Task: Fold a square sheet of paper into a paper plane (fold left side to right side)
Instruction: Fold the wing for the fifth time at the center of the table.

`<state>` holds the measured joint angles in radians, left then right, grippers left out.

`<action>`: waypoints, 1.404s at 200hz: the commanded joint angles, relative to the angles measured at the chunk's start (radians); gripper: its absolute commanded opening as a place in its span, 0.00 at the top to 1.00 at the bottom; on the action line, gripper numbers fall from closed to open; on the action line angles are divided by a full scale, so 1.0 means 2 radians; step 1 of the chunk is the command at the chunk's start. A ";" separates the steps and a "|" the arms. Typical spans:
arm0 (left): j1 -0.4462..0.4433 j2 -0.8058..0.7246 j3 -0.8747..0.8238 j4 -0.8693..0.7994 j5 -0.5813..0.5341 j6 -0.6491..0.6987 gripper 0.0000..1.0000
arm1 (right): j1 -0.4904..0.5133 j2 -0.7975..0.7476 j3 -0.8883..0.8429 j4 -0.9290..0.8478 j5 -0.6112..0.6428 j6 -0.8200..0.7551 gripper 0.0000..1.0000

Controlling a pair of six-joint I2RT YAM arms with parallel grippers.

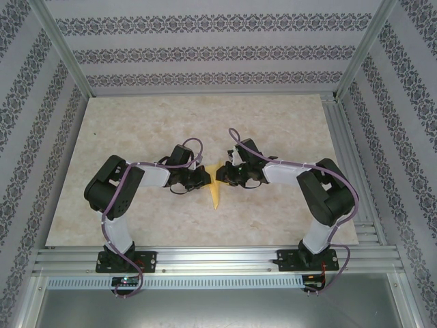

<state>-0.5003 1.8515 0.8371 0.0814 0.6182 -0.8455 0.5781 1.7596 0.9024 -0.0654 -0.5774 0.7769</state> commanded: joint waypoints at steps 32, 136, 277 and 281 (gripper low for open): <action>-0.009 0.017 0.001 -0.033 -0.022 0.013 0.93 | 0.008 0.030 0.026 0.019 -0.001 0.007 0.80; -0.009 0.012 -0.005 -0.035 -0.028 0.012 0.93 | 0.009 0.048 0.026 0.016 0.009 0.004 0.80; -0.009 0.008 -0.009 -0.031 -0.028 0.010 1.00 | 0.010 0.063 0.026 0.048 0.012 0.017 0.80; -0.009 0.008 -0.010 -0.030 -0.028 0.010 1.00 | 0.011 0.064 0.026 0.049 0.012 0.018 0.80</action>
<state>-0.5007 1.8515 0.8371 0.0811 0.6151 -0.8452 0.5850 1.8645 0.9344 -0.0143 -0.5732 0.7944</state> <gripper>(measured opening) 0.069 0.204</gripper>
